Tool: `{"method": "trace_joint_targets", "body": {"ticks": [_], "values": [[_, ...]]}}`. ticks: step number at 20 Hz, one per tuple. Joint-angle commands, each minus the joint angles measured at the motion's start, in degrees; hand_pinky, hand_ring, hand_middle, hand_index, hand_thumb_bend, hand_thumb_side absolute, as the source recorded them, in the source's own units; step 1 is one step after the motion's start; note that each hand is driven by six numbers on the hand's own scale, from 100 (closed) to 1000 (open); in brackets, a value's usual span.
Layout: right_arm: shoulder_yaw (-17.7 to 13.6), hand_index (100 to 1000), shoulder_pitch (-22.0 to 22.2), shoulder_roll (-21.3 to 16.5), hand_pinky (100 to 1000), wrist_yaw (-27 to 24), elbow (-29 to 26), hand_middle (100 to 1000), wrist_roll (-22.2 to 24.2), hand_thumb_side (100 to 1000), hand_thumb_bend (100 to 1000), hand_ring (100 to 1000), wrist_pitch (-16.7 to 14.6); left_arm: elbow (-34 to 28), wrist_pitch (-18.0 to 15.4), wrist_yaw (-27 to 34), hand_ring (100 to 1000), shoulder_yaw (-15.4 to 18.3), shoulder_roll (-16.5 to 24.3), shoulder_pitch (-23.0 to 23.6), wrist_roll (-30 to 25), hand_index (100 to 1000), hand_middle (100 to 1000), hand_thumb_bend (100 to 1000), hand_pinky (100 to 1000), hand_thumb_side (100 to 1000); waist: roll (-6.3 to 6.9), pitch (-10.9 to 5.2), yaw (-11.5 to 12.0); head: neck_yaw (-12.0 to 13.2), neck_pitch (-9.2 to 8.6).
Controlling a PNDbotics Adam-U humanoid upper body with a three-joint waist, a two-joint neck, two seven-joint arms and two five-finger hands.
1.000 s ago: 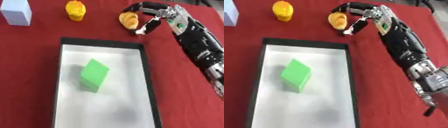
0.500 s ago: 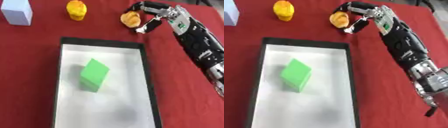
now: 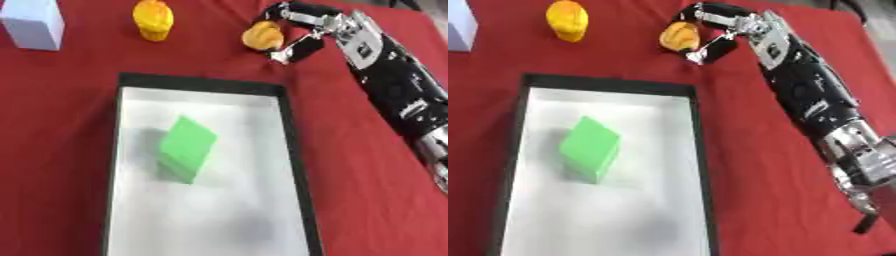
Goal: Pick up objects on the table and place them in the box.
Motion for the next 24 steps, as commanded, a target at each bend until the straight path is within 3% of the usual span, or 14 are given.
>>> {"method": "trace_joint_targets", "body": {"ticks": [1, 7, 18, 24], "values": [[-0.3, 827, -0.6, -2.8, 865, -2.3, -1.7, 695, -0.9, 204, 100, 722, 0.3, -0.7, -0.1, -0.2, 776, 0.2, 1.4, 0.1, 0.0, 791, 714, 100, 834, 745, 0.32, -1.59, -0.3, -0.1, 0.56], [0.0, 844, -1.1, -3.9, 885, -7.1, -3.9, 713, -4.9, 193, 100, 757, 0.8, -0.7, 0.0, 0.2, 777, 0.1, 1.7, 0.6, -0.1, 792, 715, 100, 836, 741, 0.61, -2.69, -0.8, -0.4, 1.06], [0.8, 826, -0.9, -4.7, 890, -12.3, -6.2, 680, -3.0, 174, 100, 746, 3.2, -0.7, -0.1, 0.2, 779, 0.2, 1.7, 1.5, -0.1, 792, 715, 100, 837, 737, 1.02, -3.61, -1.5, -0.4, 1.87], [2.7, 762, -0.4, -7.3, 848, -18.3, -15.2, 607, -4.6, 173, 100, 672, 4.1, -0.5, -0.1, 0.5, 780, 0.2, 2.1, 2.5, 0.0, 793, 716, 100, 838, 730, 1.48, -5.35, -2.6, 0.2, 3.31]]}}
